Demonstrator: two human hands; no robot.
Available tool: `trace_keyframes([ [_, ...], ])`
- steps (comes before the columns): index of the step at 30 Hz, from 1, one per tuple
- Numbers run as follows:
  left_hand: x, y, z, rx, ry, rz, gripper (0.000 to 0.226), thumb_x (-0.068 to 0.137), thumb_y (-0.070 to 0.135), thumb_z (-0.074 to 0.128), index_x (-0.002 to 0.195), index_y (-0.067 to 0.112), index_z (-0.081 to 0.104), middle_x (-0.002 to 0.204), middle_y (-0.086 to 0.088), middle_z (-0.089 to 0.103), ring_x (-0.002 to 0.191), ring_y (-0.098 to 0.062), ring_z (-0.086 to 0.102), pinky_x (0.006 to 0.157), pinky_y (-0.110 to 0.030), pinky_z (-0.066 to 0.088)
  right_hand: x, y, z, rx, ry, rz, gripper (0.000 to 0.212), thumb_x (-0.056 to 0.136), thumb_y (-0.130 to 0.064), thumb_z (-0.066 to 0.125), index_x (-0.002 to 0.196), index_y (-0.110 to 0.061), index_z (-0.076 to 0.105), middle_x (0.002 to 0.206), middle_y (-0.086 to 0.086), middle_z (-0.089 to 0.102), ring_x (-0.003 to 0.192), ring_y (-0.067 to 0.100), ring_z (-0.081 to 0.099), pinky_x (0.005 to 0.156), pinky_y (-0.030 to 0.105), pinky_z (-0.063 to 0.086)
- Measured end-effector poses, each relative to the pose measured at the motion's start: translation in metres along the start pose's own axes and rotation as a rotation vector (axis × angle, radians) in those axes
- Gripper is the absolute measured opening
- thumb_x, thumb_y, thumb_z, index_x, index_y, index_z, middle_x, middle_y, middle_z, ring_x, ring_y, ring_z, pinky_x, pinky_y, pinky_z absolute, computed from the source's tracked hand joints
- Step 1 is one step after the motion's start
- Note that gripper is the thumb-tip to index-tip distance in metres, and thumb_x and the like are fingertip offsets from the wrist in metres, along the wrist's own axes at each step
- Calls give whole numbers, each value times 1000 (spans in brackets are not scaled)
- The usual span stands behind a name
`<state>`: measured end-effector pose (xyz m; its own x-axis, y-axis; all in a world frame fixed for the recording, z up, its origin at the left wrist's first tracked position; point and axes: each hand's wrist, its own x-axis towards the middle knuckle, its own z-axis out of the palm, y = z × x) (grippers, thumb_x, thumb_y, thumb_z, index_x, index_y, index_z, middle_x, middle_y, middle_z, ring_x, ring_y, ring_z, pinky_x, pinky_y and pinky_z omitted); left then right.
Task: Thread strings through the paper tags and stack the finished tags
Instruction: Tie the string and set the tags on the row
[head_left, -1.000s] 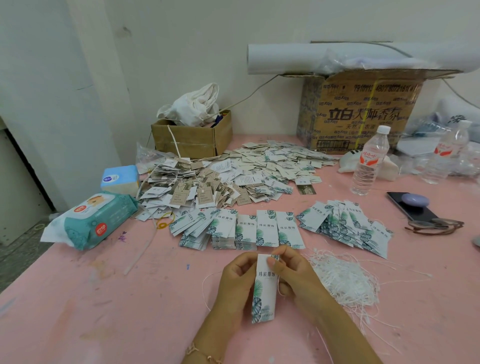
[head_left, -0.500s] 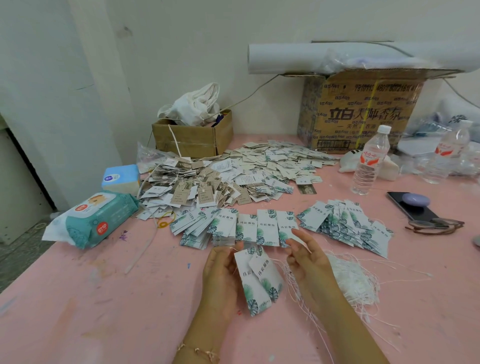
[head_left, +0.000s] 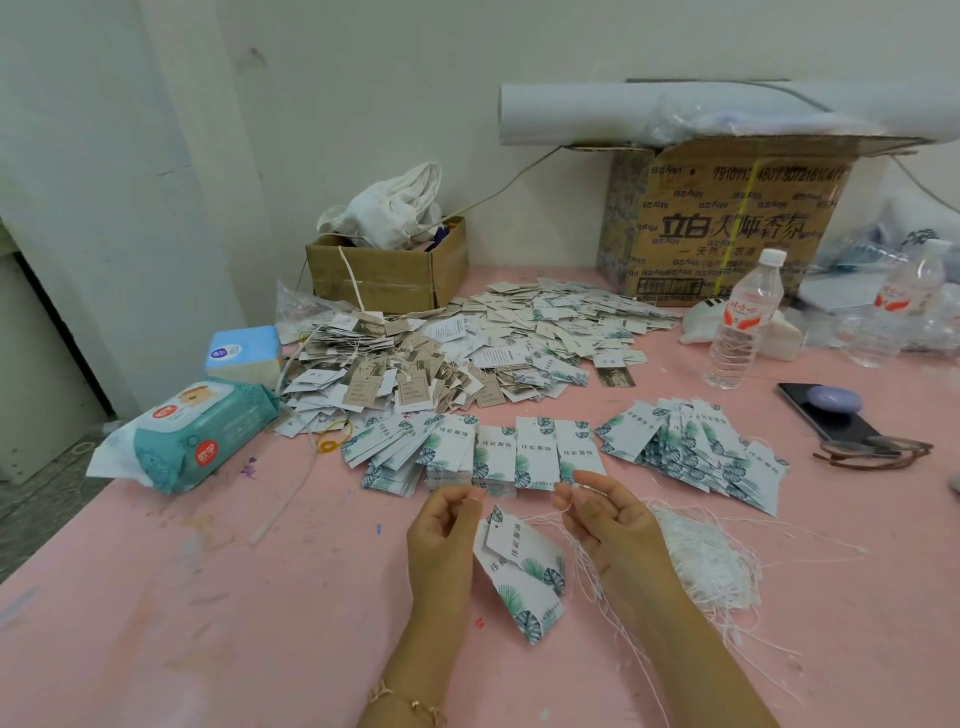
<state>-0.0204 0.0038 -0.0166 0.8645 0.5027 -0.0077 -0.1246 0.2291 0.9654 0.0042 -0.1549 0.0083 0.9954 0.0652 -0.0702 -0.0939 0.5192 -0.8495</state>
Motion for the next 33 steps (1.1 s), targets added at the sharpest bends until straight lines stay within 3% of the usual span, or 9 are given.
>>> trace_keyframes([
  [6,-4,1,3,121,-47,78,9,82,27,76,78,35,74,68,0,59,63,-8,52,64,-28,44,0,5,3,-116,-26,-53,23,71,-8,72,93,-4,69,92,19,73,84,19,72,67,19,55],
  [10,-9,2,5,227,-142,211,16,79,24,78,77,39,75,74,6,67,63,-1,50,60,-14,43,-3,8,6,-230,-95,-76,20,68,-14,76,85,-5,70,93,18,74,81,23,72,65,26,57],
  [13,-12,1,8,274,-219,298,19,78,15,79,75,34,76,81,9,70,65,-2,51,64,-15,44,-6,10,8,-381,-111,-118,17,67,-24,78,81,-16,74,87,9,75,80,22,70,71,32,57],
  [17,-12,0,9,263,-248,309,13,78,13,79,76,26,77,80,6,70,64,-3,49,64,-16,43,-8,10,10,-409,-100,-139,15,64,-25,78,78,-19,75,79,6,73,74,16,67,68,28,54],
  [27,-11,0,8,241,-225,313,21,80,16,78,79,36,76,81,7,70,66,0,51,63,-15,43,-6,11,6,-393,-122,-107,23,64,-29,79,80,-14,75,81,13,73,74,23,70,64,27,56],
  [33,-12,1,7,242,-230,331,14,77,18,79,78,32,77,80,3,69,65,-2,50,63,-14,41,-6,13,5,-438,-134,-102,19,66,-30,78,80,-17,75,81,10,74,75,22,70,68,30,57],
])
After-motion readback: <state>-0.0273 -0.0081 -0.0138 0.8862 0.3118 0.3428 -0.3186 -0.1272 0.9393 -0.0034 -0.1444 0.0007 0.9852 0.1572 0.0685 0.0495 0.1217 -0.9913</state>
